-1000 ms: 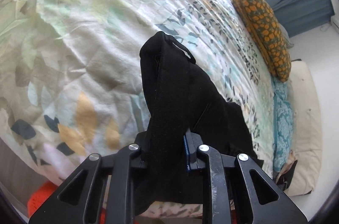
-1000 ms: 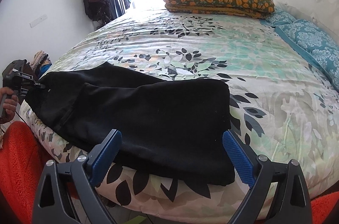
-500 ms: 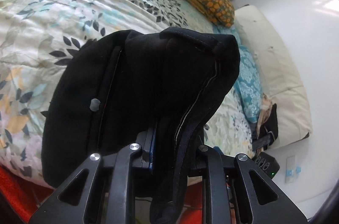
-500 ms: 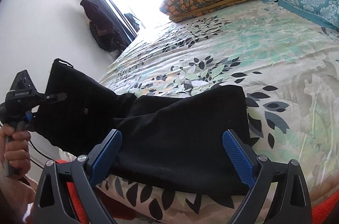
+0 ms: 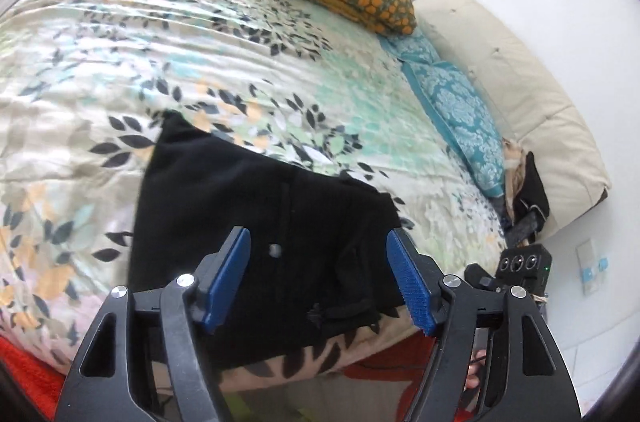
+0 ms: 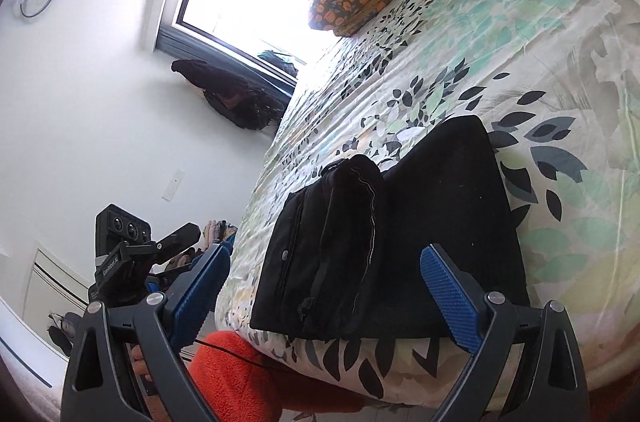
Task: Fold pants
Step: 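Grasp the trouser edge with the right tool and fold it over the stack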
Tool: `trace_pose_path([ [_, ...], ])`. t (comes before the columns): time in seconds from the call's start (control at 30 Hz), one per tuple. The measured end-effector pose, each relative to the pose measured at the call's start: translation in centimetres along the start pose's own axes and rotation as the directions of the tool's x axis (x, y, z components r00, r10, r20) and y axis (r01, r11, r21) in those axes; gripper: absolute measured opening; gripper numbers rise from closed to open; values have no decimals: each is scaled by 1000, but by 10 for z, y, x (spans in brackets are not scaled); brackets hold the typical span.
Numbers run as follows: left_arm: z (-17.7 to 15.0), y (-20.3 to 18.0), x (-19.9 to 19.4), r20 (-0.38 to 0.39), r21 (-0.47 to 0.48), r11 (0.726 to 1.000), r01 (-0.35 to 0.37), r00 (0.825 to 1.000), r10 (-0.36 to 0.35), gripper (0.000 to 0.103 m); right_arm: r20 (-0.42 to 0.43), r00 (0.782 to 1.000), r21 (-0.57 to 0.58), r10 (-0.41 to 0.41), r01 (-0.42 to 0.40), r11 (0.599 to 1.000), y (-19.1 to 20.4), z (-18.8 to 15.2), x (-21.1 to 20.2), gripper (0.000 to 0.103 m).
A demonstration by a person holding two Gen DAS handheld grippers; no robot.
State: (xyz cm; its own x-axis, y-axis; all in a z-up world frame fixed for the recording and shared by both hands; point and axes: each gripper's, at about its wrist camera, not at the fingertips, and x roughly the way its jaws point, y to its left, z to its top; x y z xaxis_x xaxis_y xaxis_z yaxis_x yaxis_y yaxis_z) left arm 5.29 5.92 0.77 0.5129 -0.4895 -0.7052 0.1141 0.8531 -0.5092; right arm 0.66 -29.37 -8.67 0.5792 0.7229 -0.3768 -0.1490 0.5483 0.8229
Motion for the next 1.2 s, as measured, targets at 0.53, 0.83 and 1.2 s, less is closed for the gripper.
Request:
trace_pose_path([
  [0.53,-55,124,6,21,-327,928,-179,980,196,73,-297,900,-308,-319,225,924,63,-6,102,22],
  [0.83,-56,119,10,17,-308,937,-164,984,178,73,-263,911,-274,-316,244,930,50,49,42,20],
  [1.2,-57,110,18,-5,-255,948,-189,981,194,73,-225,956,-77,-190,177,981,20,64,5,20],
])
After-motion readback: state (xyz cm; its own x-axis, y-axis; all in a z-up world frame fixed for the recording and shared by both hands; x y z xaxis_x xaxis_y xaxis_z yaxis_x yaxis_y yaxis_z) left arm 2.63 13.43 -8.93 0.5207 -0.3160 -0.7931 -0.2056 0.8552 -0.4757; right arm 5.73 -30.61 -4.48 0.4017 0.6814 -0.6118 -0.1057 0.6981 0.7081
